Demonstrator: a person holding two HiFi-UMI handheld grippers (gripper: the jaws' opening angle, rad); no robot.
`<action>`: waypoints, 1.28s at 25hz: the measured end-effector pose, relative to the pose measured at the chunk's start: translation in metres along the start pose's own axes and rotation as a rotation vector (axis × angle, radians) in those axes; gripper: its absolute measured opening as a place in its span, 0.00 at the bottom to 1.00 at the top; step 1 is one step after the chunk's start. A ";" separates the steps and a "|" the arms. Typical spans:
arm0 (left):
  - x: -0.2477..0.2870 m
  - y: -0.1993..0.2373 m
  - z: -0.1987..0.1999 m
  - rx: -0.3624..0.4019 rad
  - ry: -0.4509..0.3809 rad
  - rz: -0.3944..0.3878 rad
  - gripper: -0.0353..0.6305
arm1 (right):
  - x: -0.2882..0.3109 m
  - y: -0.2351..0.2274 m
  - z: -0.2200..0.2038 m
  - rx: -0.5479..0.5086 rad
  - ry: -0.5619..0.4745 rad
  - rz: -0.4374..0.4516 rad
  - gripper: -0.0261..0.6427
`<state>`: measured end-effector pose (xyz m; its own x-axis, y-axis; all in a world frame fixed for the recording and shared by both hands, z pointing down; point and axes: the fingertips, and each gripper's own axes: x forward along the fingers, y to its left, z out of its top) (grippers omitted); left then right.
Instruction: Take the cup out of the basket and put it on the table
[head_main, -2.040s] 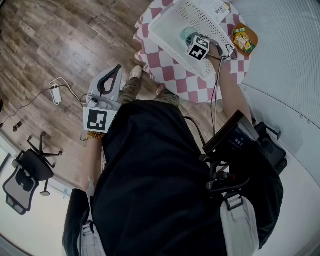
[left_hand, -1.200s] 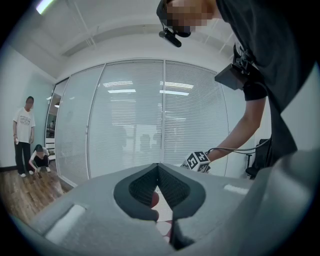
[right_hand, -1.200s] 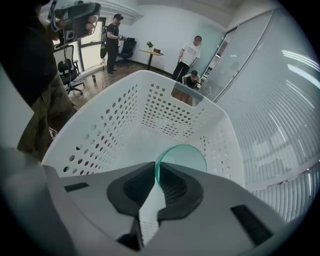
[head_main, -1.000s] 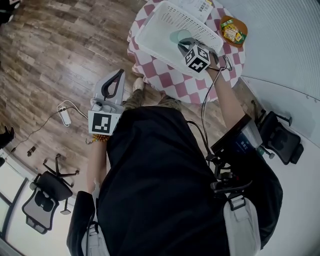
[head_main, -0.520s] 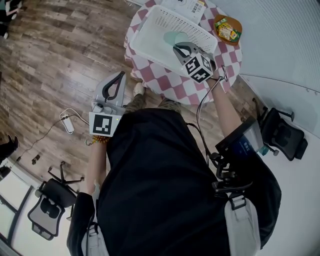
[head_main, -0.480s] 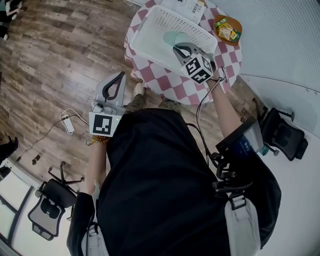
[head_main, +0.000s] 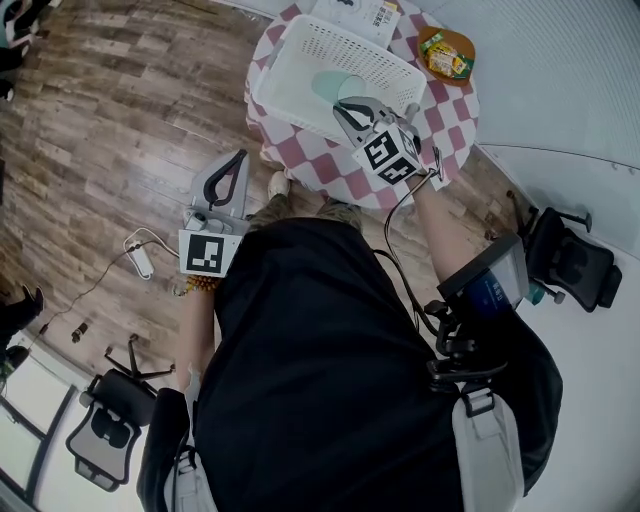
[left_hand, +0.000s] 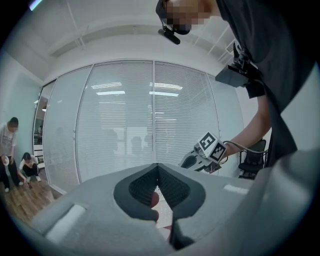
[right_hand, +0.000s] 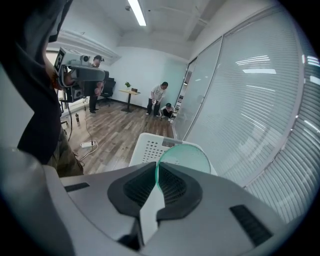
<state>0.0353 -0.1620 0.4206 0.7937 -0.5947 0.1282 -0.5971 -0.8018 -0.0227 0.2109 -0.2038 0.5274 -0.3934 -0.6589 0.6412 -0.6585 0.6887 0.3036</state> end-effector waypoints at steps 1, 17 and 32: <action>0.000 0.000 0.000 -0.005 0.002 -0.001 0.05 | -0.002 0.002 0.004 0.007 -0.012 0.001 0.08; 0.024 -0.006 0.004 0.025 -0.009 -0.062 0.05 | -0.047 0.006 0.066 0.138 -0.251 -0.038 0.08; 0.031 -0.005 0.012 0.043 -0.027 -0.091 0.05 | -0.084 0.013 0.102 0.190 -0.469 -0.122 0.08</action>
<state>0.0645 -0.1776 0.4129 0.8479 -0.5197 0.1047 -0.5169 -0.8543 -0.0548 0.1700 -0.1704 0.4062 -0.5233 -0.8256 0.2111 -0.8050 0.5602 0.1954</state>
